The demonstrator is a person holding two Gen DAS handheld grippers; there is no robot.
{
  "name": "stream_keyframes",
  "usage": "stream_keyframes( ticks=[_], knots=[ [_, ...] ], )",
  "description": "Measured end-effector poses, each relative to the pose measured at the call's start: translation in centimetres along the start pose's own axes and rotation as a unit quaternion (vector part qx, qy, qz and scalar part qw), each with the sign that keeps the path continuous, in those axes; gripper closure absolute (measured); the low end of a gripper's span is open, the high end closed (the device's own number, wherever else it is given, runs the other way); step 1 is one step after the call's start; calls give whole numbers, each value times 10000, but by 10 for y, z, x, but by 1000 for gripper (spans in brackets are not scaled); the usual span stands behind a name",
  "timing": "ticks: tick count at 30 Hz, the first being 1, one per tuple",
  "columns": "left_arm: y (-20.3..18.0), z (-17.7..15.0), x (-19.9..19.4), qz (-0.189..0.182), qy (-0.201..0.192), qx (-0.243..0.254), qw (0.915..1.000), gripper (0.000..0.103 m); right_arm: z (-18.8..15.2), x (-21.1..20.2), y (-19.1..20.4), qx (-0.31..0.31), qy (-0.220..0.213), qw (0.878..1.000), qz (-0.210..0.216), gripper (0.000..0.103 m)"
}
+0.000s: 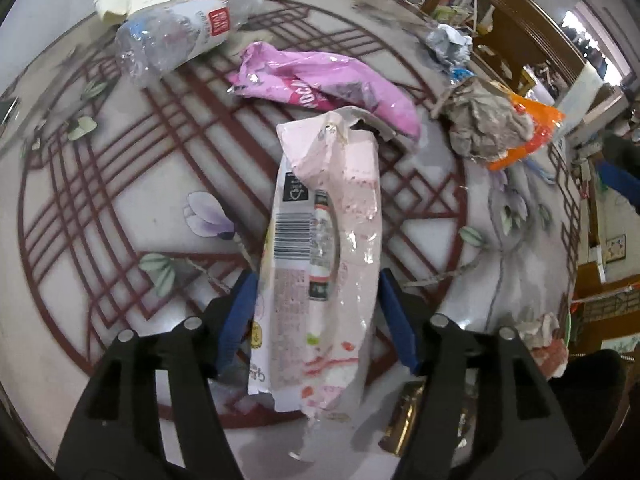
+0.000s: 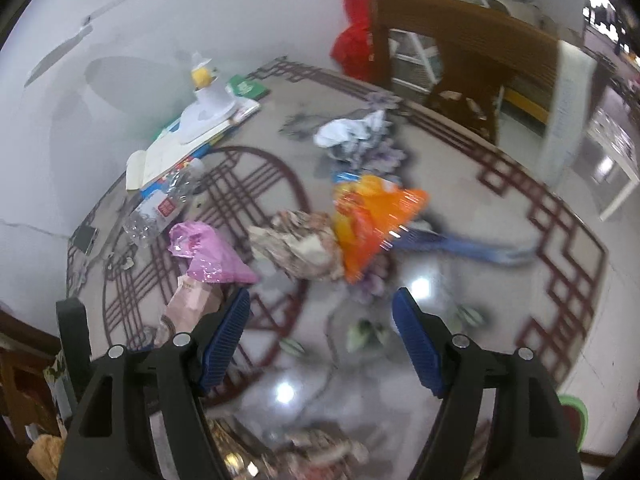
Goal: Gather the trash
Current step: 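Grasp the pink-white snack bag with left tool while right tool grasps crumpled paper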
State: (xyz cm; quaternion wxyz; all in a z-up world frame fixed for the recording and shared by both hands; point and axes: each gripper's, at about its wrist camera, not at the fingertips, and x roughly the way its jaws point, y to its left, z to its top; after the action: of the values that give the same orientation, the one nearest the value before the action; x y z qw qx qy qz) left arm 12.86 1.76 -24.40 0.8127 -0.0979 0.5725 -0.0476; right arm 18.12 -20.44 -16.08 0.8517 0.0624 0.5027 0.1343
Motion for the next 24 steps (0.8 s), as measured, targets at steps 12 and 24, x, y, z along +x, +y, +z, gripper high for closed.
stream_keyframes(
  ticks=[12, 24],
  knots=[
    [13, -16, -32, -138, -602, -432, 9972, 50, 31, 90, 26, -422, 489, 9974, -307, 32],
    [12, -12, -65, -59, -1098, -560, 9924, 49, 16, 37, 24, -312, 85, 9995, -20, 68]
  ],
)
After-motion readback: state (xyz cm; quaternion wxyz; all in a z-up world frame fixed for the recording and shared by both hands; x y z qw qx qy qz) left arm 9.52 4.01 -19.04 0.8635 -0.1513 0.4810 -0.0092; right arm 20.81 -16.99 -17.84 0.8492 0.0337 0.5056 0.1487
